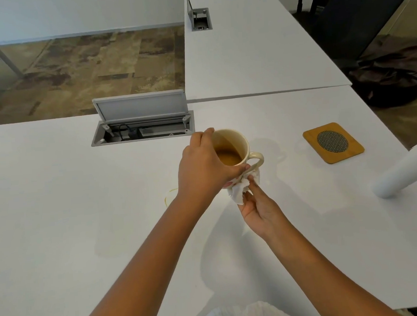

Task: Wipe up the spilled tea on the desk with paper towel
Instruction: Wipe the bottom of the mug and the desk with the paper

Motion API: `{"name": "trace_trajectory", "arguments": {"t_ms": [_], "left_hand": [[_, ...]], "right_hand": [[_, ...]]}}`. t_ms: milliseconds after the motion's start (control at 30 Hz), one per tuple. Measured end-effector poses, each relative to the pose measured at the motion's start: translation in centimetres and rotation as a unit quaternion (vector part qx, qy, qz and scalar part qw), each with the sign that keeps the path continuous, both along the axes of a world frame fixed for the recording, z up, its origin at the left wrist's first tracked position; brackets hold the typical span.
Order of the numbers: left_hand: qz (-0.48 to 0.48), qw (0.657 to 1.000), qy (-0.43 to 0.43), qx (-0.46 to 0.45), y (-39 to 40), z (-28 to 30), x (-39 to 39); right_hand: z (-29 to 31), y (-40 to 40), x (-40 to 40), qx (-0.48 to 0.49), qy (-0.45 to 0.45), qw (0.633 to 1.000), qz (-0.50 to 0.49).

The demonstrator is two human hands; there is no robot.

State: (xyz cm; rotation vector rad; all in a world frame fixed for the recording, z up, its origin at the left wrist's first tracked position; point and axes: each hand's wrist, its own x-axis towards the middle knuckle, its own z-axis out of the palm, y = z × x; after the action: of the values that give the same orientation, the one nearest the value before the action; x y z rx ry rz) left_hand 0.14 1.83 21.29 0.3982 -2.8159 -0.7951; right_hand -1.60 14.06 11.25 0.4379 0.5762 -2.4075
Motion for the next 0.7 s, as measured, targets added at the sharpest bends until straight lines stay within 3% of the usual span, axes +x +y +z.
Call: {"name": "trace_trajectory", "arguments": {"t_ms": [267,700], "left_hand": [[-0.010,1.000,0.014,-0.009,-0.2,1.1,-0.5],[0.006,0.999,0.028,-0.015,-0.8,3.1,-0.2]], "right_hand": [[0.0,-0.4,-2.4,-0.051,-0.022,0.998,0.001],[-0.7,-2.1,-5.6,-0.094,-0.010,0.988,0.125]]}}
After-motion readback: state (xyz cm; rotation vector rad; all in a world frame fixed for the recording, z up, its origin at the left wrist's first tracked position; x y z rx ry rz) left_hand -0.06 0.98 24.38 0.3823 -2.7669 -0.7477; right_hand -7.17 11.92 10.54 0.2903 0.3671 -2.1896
